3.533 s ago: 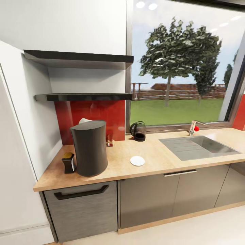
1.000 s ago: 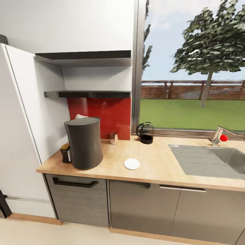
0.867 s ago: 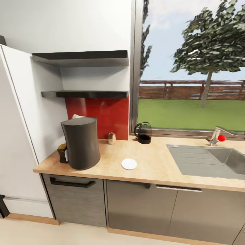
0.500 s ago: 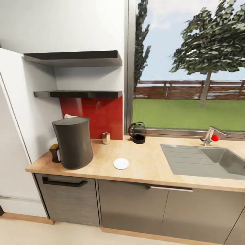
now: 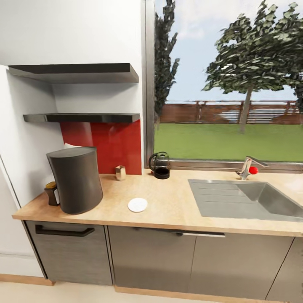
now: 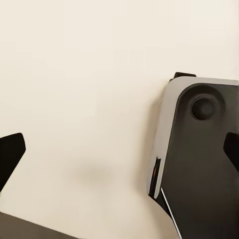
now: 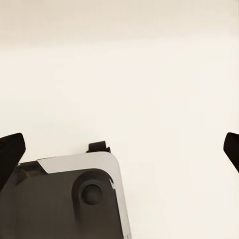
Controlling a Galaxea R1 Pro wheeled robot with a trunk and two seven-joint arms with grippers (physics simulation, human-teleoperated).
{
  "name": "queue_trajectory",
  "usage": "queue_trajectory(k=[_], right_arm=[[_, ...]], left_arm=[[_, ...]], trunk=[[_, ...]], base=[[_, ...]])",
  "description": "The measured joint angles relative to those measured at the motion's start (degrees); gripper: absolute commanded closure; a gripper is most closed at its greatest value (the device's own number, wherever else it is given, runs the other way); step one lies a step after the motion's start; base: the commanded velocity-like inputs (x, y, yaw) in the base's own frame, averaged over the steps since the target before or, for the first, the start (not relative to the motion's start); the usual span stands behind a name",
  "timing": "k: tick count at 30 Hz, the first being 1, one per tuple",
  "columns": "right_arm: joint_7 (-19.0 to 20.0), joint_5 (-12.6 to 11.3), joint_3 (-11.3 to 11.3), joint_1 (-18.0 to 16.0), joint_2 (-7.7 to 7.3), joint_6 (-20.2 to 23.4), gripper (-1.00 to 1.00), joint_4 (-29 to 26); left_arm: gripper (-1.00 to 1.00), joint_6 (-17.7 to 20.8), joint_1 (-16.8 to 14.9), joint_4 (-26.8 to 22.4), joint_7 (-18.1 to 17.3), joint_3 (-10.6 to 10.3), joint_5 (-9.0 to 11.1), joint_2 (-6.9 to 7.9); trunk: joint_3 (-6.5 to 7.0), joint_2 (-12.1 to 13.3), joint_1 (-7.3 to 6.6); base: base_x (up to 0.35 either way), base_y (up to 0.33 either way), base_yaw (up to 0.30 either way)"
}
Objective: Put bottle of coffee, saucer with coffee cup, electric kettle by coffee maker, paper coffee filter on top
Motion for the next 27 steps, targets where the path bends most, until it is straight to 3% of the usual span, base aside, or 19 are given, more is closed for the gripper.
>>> queue_trajectory(k=[17, 21, 25, 27], right_arm=[[0.04, -0.07, 0.12, -0.01, 0.41, 0.0, -1.0, -0.06], [0.11, -0.01, 0.13, -0.01, 0.84, -0.07, -1.0, -1.22], [0.29, 0.08, 0.19, -0.01, 0.99, -0.09, -1.0, -7.37], [0.95, 0.1, 0.29, -0.04, 1.01, -0.16, -1.0, -14.92]], left_arm=[[-1.0, -0.65, -0.44, -0.84, -0.53, -0.08, -0.13, 0.4], [-1.0, -1.32, -4.73, -1.23, -0.63, -0.1, -0.17, 0.85], [-1.0, -3.24, -8.7, -3.7, -0.89, -0.05, -0.09, 0.75], [-1.0, -7.51, -12.28, -4.87, -5.19, -0.04, -0.04, 0.35]], trunk=[[0.29, 0.01, 0.02], [0.3, 0.01, 0.02], [0.32, 0.02, 0.01], [0.33, 0.02, 0.01]], base=[[-0.024, 0.007, -0.042], [-0.128, 0.047, 0.0], [-0.021, 0.008, 0.0], [-0.001, 0.0, 0.0]])
